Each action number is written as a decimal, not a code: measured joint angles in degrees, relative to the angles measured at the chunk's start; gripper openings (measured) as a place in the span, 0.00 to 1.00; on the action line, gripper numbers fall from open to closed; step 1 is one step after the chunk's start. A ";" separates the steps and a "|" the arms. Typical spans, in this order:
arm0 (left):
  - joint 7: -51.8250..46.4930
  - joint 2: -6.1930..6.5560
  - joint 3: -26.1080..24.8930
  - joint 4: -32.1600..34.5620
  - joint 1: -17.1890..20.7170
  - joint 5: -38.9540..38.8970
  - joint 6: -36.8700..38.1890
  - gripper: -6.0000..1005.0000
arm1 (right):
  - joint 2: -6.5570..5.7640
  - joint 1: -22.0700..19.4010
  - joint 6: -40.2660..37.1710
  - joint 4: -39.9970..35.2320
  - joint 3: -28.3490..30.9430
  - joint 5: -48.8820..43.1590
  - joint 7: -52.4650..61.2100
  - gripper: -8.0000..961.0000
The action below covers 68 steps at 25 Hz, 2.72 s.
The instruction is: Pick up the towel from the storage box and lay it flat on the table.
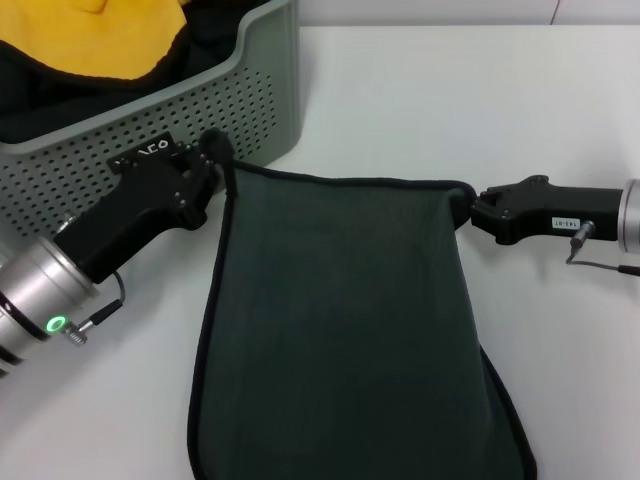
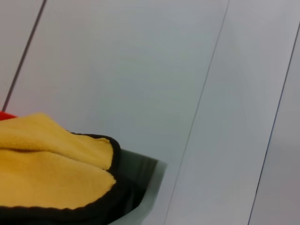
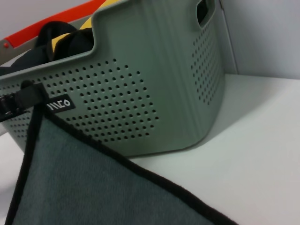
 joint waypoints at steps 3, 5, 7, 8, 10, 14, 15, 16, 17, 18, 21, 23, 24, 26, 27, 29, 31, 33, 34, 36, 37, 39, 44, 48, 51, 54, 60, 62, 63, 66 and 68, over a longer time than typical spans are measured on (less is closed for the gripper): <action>2.83 -0.09 -0.17 -1.74 -1.30 -0.09 -0.97 0.07 | -0.02 0.28 1.13 -0.08 0.00 0.00 -0.07 0.01; 4.19 -0.10 -0.23 -2.52 -2.13 -0.11 -1.94 0.07 | 0.01 0.48 1.91 -0.15 0.00 0.00 -0.08 0.01; 5.21 -0.14 -0.01 -2.69 -2.85 0.00 -3.12 0.08 | 0.06 1.07 2.38 -0.12 -0.11 0.00 -0.09 0.03; 5.51 -0.16 0.25 -2.75 -3.14 0.17 -3.42 0.08 | 0.06 1.07 2.38 -0.12 -0.11 0.00 -0.09 0.04; 5.96 -0.18 1.31 -3.05 -3.86 0.74 -3.63 0.09 | 0.00 1.42 2.60 0.00 -0.77 0.00 -0.08 0.06; 5.75 -0.18 1.84 -3.34 -3.99 -0.79 -3.88 0.10 | -0.01 1.20 3.28 -1.00 -1.35 0.00 -0.02 0.09; 5.75 -0.21 1.81 -3.41 -3.77 -1.83 -3.91 0.10 | 0.02 1.02 3.37 -1.59 -1.35 0.00 0.03 0.10; 5.78 -0.22 1.78 -3.54 -3.39 -3.37 -3.94 0.10 | 0.03 0.85 3.50 -2.10 -1.37 0.00 0.10 0.11; 5.82 -0.22 1.77 -3.70 -3.08 -4.74 -3.94 0.10 | 0.02 0.57 3.57 -2.91 -1.40 0.00 0.21 0.11; 5.83 -0.23 1.77 -3.96 -2.77 -6.09 -3.94 0.10 | 0.00 0.52 3.57 -3.09 -1.41 0.00 0.22 0.12; 5.78 -0.14 1.76 -4.70 -1.76 -9.36 -3.80 0.35 | -0.35 0.12 3.57 -4.86 -1.33 -0.03 1.16 0.22; 5.85 -0.08 1.81 -4.76 -0.94 -9.75 -3.49 0.43 | -0.46 -0.77 3.93 -6.98 -1.26 -1.07 3.08 0.32; 5.93 -0.07 1.83 -4.68 -0.56 -9.77 -3.28 0.47 | -0.48 -1.59 4.16 -8.90 -1.17 -2.31 4.54 0.36; 6.13 -0.02 1.82 -4.56 0.35 -9.84 -2.63 0.55 | -0.45 -3.62 4.59 -13.16 -0.96 -5.09 7.64 0.44; 6.15 0.01 1.81 -4.49 0.77 -9.85 -2.20 0.57 | -0.41 -5.02 4.58 -15.80 -0.93 -6.19 9.00 0.48; 6.02 0.14 1.92 -4.36 1.56 -9.90 -0.95 0.61 | -0.31 -7.84 4.24 -20.39 -0.92 -7.06 10.31 0.56; 5.97 0.24 2.20 -4.30 2.38 -9.56 1.20 0.66 | -0.18 -10.97 3.04 -24.77 -0.86 -5.81 10.15 0.62; 6.59 0.31 2.76 -3.42 3.59 -8.16 5.55 0.70 | -0.14 -13.19 0.07 -27.67 -0.78 -3.33 7.92 0.66; 6.77 0.32 3.15 -2.78 3.96 -7.39 6.99 0.72 | -0.15 -13.62 -2.37 -28.21 -0.81 -1.92 5.92 0.68; 7.13 0.33 4.76 -0.38 5.10 -4.80 11.21 0.76 | -0.30 -13.90 -9.52 -28.51 -0.51 1.17 0.94 0.70; 7.12 0.40 5.61 0.38 5.40 -3.69 12.72 0.78 | -0.43 -13.53 -16.64 -28.40 0.21 2.39 -2.23 0.70; 7.17 0.51 6.84 1.24 5.51 -1.62 15.13 0.82 | -0.49 -13.14 -20.44 -28.19 0.55 2.65 -3.62 0.69; 5.83 0.65 11.88 6.34 3.71 5.91 21.13 0.86 | -0.85 -10.93 -37.15 -27.40 0.89 2.71 -10.92 0.69; 1.93 1.28 14.15 8.51 0.59 8.84 22.70 0.86 | -1.31 -9.84 -48.47 -27.83 1.60 2.71 -13.40 0.69; 0.24 1.82 14.27 8.90 -1.14 10.56 22.87 0.86 | -1.25 -9.79 -53.24 -27.53 4.52 2.69 -14.35 0.69; -0.22 1.90 14.28 9.08 -1.60 10.90 22.88 0.86 | -0.96 -10.70 -54.63 -27.36 6.73 2.61 -14.80 0.69; -0.96 2.41 14.28 9.12 -1.70 10.94 22.93 0.86 | -0.93 -11.52 -54.37 -26.72 6.89 2.48 -15.10 0.69; -0.97 2.42 14.28 9.13 -1.75 10.95 22.95 0.86 | -0.86 -11.41 -53.99 -26.63 6.89 2.38 -15.23 0.69; -0.97 2.42 14.28 9.14 -1.78 10.96 22.96 0.86 | -0.76 -11.36 -53.73 -26.53 6.89 2.31 -15.44 0.69; -0.99 2.43 14.18 9.15 -1.63 10.98 22.97 0.86 | -0.51 -11.19 -52.70 -25.52 6.89 2.30 -16.39 0.69; -0.99 2.43 14.03 9.16 -1.41 10.99 22.97 0.86 | -0.46 -10.90 -52.27 -24.54 6.89 2.32 -16.68 0.69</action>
